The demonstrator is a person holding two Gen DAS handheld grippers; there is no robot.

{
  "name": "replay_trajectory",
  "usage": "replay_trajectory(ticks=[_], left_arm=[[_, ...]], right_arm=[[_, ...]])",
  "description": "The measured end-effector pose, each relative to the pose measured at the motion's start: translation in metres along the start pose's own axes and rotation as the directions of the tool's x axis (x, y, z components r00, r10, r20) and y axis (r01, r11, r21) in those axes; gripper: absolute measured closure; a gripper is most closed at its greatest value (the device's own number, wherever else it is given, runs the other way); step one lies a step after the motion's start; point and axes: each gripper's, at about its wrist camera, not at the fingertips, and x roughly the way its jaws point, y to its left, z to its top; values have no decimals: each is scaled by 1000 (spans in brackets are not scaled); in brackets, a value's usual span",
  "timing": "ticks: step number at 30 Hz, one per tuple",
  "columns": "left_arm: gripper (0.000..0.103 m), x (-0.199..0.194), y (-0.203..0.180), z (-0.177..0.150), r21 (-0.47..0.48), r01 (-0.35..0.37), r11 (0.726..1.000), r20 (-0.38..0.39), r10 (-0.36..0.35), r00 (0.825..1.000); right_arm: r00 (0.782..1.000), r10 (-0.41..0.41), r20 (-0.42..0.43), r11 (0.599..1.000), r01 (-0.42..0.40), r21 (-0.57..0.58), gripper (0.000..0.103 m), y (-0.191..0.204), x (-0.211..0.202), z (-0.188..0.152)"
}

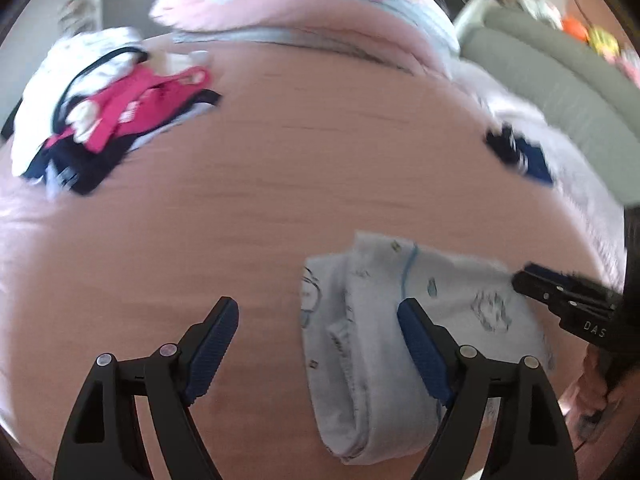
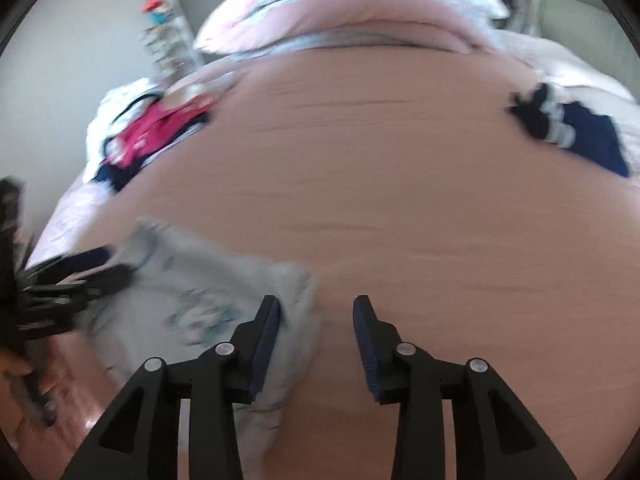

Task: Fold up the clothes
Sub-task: 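Grasp the folded shorts with the left gripper and lift them, then carry the shorts with the left gripper to the navy garment by the headboard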

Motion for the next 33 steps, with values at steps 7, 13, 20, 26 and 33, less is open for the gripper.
replay_trajectory(ticks=[7, 13, 20, 26, 33], left_arm=[[22, 3, 36, -16, -273, 222, 936, -77, -251, 965], [23, 16, 32, -21, -269, 282, 921, -124, -323, 938], [61, 15, 26, -26, -217, 252, 943, -149, -287, 946], [65, 10, 21, -26, -192, 250, 949, -141, -279, 950], [74, -14, -11, -19, -84, 175, 981, -85, -182, 980]], right_arm=[[958, 280, -65, 925, -251, 286, 63, -32, -16, -24], [913, 387, -129, 885, -328, 330, 63, -29, 6, -39], [875, 470, -111, 831, -397, 390, 64, -33, 25, -39], [886, 433, -168, 888, -387, 250, 86, -6, 21, -38], [943, 314, -113, 944, -297, 146, 90, 9, -2, -37]])
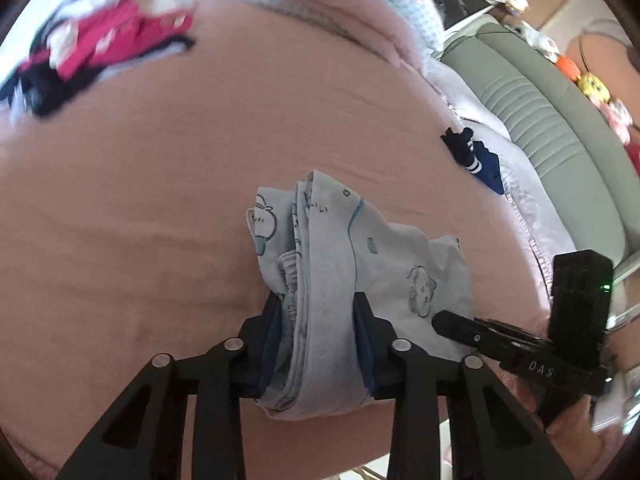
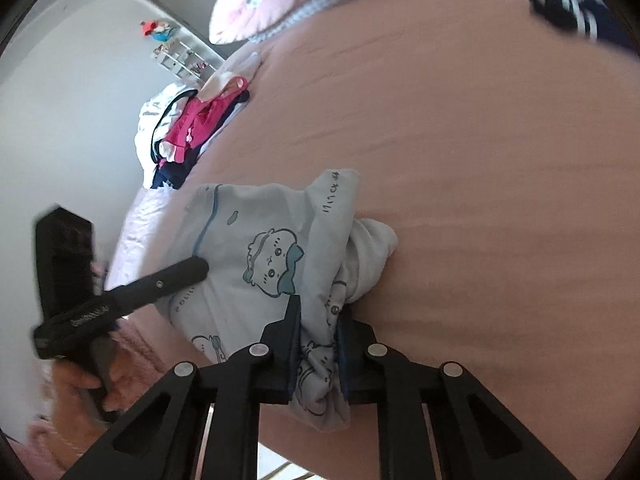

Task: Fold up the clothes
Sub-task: 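Carry the shorts with the left gripper to the navy garment by the headboard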

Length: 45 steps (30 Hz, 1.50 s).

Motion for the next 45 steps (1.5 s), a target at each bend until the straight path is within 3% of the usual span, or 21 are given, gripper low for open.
replay_trajectory(ticks=[5, 10, 16, 21, 26, 31, 35, 38, 40, 42, 43, 45], left_arm=[[74, -14, -36, -5, 47, -25, 999, 42, 23, 999], [74, 9, -87, 18, 107, 43, 993, 24, -46, 999], [74, 81, -179, 83, 195, 155, 968, -26, -153, 988], [74, 145, -271, 154, 256, 212, 943, 15, -223, 975], [74, 203, -323, 208, 237, 240, 942, 54, -259, 964], [74, 266, -336, 231, 176, 250, 952, 43, -261, 964], [73, 308, -328, 230, 113, 250, 962, 7, -253, 968], [56, 317, -320, 227, 87, 274, 958, -29, -273, 962], [55, 317, -314, 226, 74, 294, 953, -50, -291, 955], [55, 291, -313, 226, 114, 276, 954, 11, -279, 960], [54, 275, -315, 227, 152, 248, 957, 82, -262, 962], [54, 241, -325, 228, 268, 192, 944, 234, -257, 938]], right_arm=[[996, -76, 47, 992, 81, -94, 90, 19, -35, -1], [991, -105, 79, 994, 105, 4, 90, -18, -80, 15], [973, -185, 135, 977, 169, 128, 90, -107, -141, 69], [930, -300, 211, 949, 269, 163, 90, -175, -197, 141], [892, -365, 266, 929, 331, 162, 90, -232, -233, 216], [885, -390, 254, 919, 357, 168, 89, -285, -218, 261], [900, -393, 190, 915, 363, 175, 88, -326, -187, 274], [915, -370, 159, 916, 331, 225, 83, -352, -171, 269], [926, -346, 148, 917, 300, 264, 77, -367, -166, 264], [930, -315, 190, 918, 247, 312, 76, -373, -182, 257], [916, -326, 235, 912, 240, 332, 76, -371, -197, 254], [871, -354, 340, 914, 246, 323, 75, -358, -224, 250]])
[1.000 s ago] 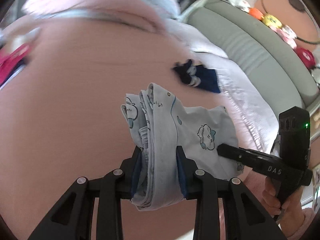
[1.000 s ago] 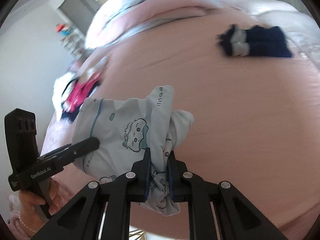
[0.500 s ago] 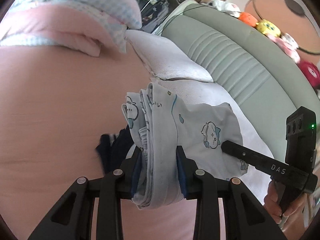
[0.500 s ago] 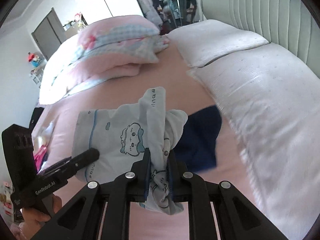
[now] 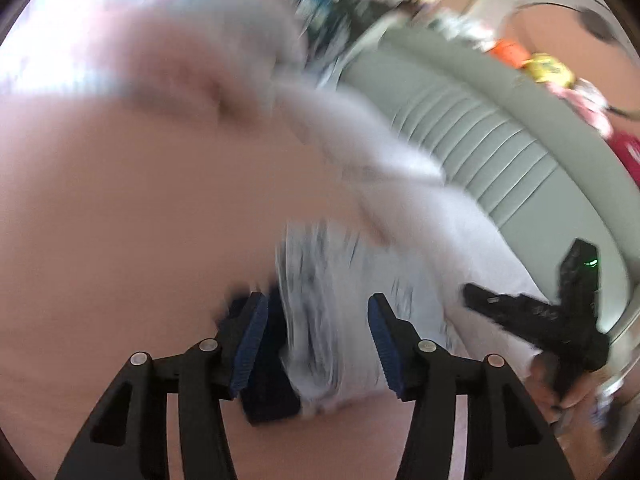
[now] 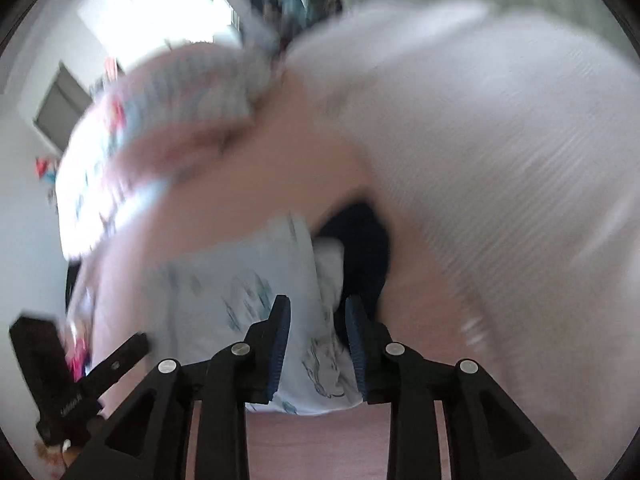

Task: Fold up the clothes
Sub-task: 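Carry the shorts with the left gripper to the navy garment by the headboard, then lower the shorts onto the navy garment and open the left gripper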

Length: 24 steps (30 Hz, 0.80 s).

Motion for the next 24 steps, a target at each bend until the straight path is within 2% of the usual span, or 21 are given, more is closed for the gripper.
replay_trajectory(ticks=[2, 4, 5, 6, 9, 12, 14, 17, 20, 24], left_arm=[[54, -3, -18, 8, 122, 30, 992, 50, -36, 998], [55, 16, -35, 12, 210, 149, 966, -3, -152, 988], [65, 24, -37, 12, 206, 205, 957, -28, -204, 979], [69, 35, -37, 12, 194, 248, 949, -47, -244, 969], [75, 74, -24, 10, 166, 184, 969, -132, -163, 978], [88, 90, -4, 2, 149, 125, 981, -172, -99, 980], [88, 95, 5, -1, 123, 128, 984, -167, -107, 980], [88, 101, 2, -7, 138, 98, 986, -154, -77, 985], [88, 96, 19, -12, 95, 108, 990, -147, -94, 985], [88, 92, 12, -2, 110, 103, 989, -178, -82, 981]], right_arm=[[995, -5, 96, 999, 10, -50, 75, 11, -21, 4], [997, -27, 78, 986, 40, -165, 75, 30, -8, 5], [998, -31, 60, 979, 43, -199, 75, 36, 1, 5], [999, -24, 29, 979, 29, -201, 75, 37, 14, 4], [999, -5, -54, 979, -6, -202, 76, 36, 51, 3], [997, 3, -79, 985, -17, -172, 82, 25, 68, 4], [996, -8, -86, 987, -6, -161, 97, 17, 77, 2], [996, -26, -90, 989, 12, -149, 100, 7, 94, 2], [996, -47, -71, 987, 35, -159, 100, 10, 98, -1], [996, -54, -65, 989, 45, -139, 100, 12, 96, -1]])
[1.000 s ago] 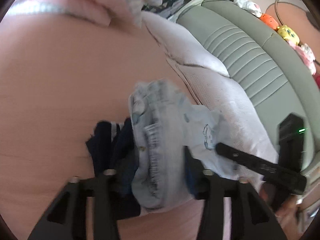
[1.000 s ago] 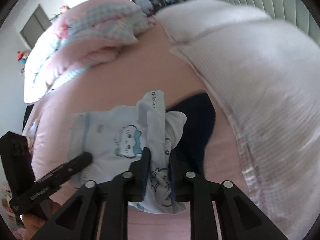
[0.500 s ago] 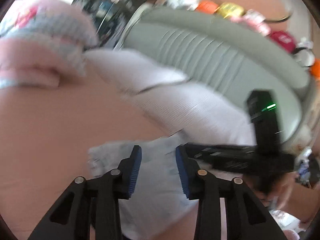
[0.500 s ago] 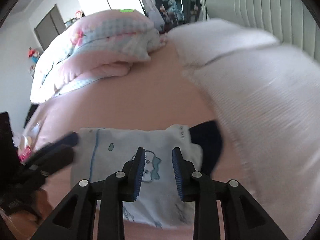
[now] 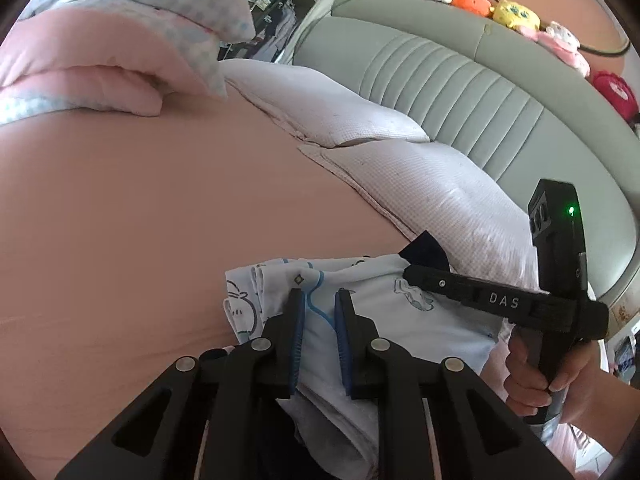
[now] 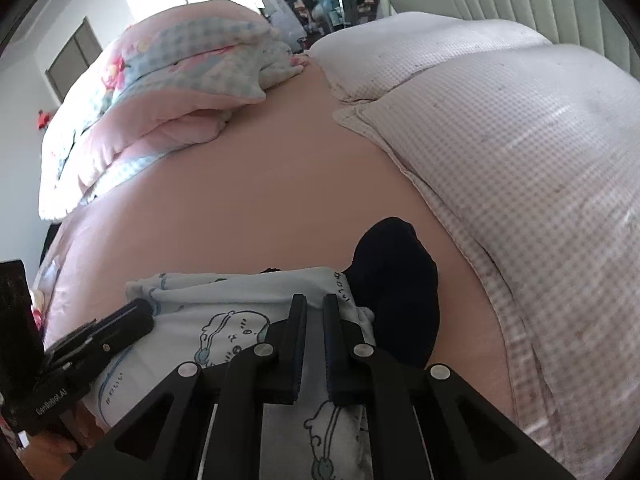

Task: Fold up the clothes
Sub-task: 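Lower the shorts onto the navy garment and open the left gripper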

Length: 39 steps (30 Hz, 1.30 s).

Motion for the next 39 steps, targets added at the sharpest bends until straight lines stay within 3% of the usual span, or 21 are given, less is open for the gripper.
replay_trajectory(ticks=[2, 4, 6, 8, 9, 13, 15, 18, 19, 22, 27, 30, 32, 33, 34, 36, 39], left_arm=[[88, -8, -11, 8, 32, -16, 999, -30, 17, 999], [86, -28, -31, 8, 123, -53, 991, 22, 50, 998], [81, -45, -49, 8, 208, -91, 974, 72, 78, 994], [68, -38, -54, 14, 256, -111, 960, 74, 95, 993], [67, -34, -56, 17, 273, -123, 954, 73, 107, 992], [67, 2, -25, 27, 160, -181, 970, -10, 184, 983], [64, 13, -7, 26, 81, -185, 979, -41, 188, 981], [50, 19, 12, 19, -16, -185, 983, -42, 184, 982], [47, 20, 14, 16, -29, -187, 982, -36, 186, 982], [46, 17, 17, 13, -64, -174, 983, -23, 173, 985], [46, -25, -12, 19, 7, -151, 989, 44, 150, 988], [40, -37, -43, 13, 160, -159, 974, -6, 162, 987], [40, -27, -59, 2, 277, -241, 930, -67, 268, 961], [40, -24, -58, -2, 290, -256, 922, -97, 294, 951], [39, -24, -58, -6, 296, -271, 916, -122, 317, 940], [40, -47, -52, -3, 236, -296, 926, -123, 330, 936], [40, -124, -47, 6, 100, -247, 964, -10, 249, 968]], right_arm=[[1000, -7, 10, 1000, 7, -3, 94, 4, -7, 3], [998, -32, 63, 999, 34, -33, 93, 13, -31, 1], [993, -45, 111, 997, 51, -53, 89, 21, -52, -6], [993, -51, 110, 996, 59, -70, 84, 27, -60, -12], [992, -59, 109, 995, 68, -77, 84, 29, -61, -13], [995, -65, 79, 997, 68, -39, 84, 24, -38, -4], [997, -60, 54, 998, 62, -24, 84, 19, -23, 2], [997, -78, 24, 997, 78, -11, 82, 9, -1, 4], [997, -78, 18, 997, 78, -2, 76, 5, 5, 3], [998, -51, 28, 998, 49, 48, 71, -4, 5, 1], [991, -107, 79, 994, 103, 44, 70, 13, -37, 2], [983, -174, 63, 985, 173, 14, 60, 33, -63, -7], [977, -212, 16, 977, 212, -12, 59, 43, -67, -20], [973, -230, -13, 973, 229, -28, 59, 47, -67, -28], [970, -240, -31, 970, 239, -36, 59, 50, -69, -35], [970, -242, -38, 970, 241, -33, 59, 56, -82, -44], [969, -243, -34, 970, 242, -37, 59, 70, -108, -58]])
